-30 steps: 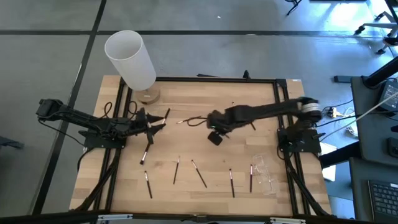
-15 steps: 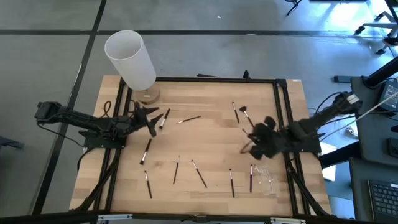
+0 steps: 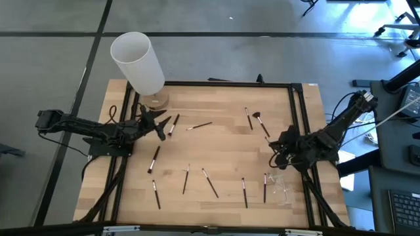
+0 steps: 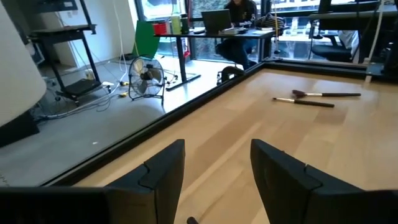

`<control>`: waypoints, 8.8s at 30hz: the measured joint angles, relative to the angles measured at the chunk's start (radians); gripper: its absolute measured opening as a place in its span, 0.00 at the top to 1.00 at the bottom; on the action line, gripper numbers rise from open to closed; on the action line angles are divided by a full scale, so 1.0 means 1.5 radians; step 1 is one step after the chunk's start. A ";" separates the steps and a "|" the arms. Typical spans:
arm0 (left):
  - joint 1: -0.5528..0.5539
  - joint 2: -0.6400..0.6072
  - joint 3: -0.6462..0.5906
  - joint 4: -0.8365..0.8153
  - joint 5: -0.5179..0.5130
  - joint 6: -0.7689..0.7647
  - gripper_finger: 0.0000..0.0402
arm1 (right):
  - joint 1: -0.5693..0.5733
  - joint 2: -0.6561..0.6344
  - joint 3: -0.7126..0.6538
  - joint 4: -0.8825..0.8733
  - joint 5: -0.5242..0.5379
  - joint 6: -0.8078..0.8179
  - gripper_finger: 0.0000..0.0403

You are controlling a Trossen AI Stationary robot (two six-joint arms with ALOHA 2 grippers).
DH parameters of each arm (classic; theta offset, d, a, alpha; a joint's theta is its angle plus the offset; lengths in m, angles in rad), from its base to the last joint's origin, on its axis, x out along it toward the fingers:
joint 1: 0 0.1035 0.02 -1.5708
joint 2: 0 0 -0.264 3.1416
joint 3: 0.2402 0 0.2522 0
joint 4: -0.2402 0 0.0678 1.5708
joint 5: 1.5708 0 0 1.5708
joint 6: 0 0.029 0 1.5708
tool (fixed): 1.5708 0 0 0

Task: Put items in baskets/containers
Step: Put the black angled eyeshadow brush into the transparent organizer, then put the black eyeshadow brush into the transparent organizer

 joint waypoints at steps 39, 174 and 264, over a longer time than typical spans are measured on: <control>0.001 0.000 0.000 -0.044 -0.041 -0.005 0.55 | 0.053 0.029 0.008 -0.011 -0.230 0.112 0.69; 0.000 0.009 0.171 0.159 0.151 0.374 0.55 | -0.016 0.453 0.496 -0.349 -0.060 0.259 0.94; 0.061 0.009 0.171 0.244 0.176 0.420 0.55 | -0.373 0.583 0.455 0.048 -0.401 -0.174 0.87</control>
